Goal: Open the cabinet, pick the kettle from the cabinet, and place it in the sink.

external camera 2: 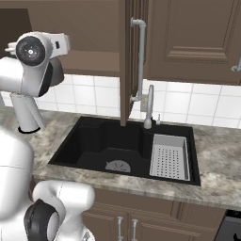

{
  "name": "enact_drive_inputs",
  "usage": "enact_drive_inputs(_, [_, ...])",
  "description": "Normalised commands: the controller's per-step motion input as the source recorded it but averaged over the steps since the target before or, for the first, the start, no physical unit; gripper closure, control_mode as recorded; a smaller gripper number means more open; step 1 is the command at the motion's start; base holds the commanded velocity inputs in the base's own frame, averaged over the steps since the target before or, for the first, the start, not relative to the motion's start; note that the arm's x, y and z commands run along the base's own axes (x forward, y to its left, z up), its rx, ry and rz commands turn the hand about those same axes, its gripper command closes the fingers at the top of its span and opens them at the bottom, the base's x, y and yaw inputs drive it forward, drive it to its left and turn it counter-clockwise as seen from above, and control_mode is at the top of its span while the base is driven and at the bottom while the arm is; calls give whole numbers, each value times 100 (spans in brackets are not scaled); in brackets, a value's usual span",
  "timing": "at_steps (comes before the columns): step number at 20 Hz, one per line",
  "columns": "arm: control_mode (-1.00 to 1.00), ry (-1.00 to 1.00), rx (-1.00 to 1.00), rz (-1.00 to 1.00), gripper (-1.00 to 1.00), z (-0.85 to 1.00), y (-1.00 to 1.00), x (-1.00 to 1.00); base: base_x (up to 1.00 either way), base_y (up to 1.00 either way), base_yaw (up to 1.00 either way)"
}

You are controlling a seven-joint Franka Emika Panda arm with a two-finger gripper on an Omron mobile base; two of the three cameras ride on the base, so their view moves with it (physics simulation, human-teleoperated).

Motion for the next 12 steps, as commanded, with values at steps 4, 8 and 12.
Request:
enact_drive_inputs(4, [-100,0,0,0,100,-13,-24,-47,0,0,0])
enact_drive_inputs(8, [-100,0,0,-1,100,-15,-24,-47,0,0,0])
enact_drive_inputs(12, [-100,0,0,-5,100,-18,-19,-50,0,0,0])
